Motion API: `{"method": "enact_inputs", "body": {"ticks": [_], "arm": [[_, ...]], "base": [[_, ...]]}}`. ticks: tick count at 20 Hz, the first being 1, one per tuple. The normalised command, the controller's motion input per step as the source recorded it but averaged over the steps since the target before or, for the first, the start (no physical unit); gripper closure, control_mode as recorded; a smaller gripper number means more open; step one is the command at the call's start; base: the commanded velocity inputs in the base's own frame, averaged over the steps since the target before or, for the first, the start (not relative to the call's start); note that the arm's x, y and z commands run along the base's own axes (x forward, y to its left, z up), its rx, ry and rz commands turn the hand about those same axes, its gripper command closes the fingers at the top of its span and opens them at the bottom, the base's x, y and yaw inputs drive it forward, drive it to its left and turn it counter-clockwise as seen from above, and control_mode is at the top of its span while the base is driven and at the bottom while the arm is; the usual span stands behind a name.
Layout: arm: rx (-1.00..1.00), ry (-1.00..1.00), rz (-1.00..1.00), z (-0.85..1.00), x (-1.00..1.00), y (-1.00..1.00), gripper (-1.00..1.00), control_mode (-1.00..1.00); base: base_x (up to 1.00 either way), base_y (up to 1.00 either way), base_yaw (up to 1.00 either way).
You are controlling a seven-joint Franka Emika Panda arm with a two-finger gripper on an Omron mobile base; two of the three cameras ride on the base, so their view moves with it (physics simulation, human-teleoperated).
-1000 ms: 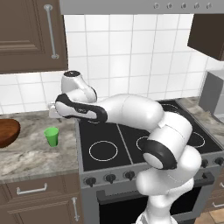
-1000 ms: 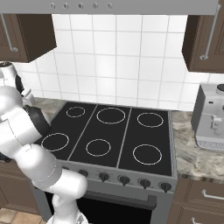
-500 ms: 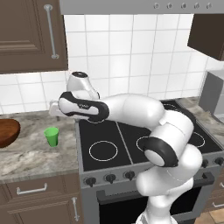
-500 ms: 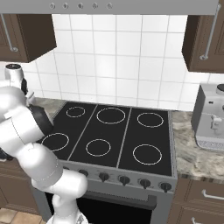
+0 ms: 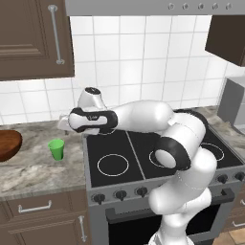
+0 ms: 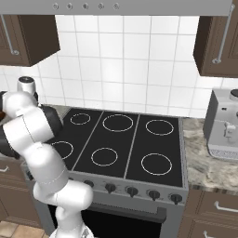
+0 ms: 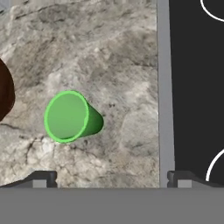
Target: Pick the cup and bowl from the counter and place them on the counter next to the sink.
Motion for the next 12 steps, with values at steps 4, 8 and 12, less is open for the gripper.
{"method": "enact_inputs", "body": {"ticks": [4, 8, 12], "arm": [[-0.01, 0.13, 0.0, 0.13, 0.02, 0.14, -1.0, -1.0], [-0.02, 0.16, 0.0, 0.16, 0.0, 0.2, -1.0, -1.0], [-0.03, 0.13, 0.0, 0.04, 0.0, 0.3, -1.0, -1.0]], "base": [[0.0, 0.0, 0.0], [0.0, 0.0, 0.0], [0.0, 0.0, 0.0]]}}
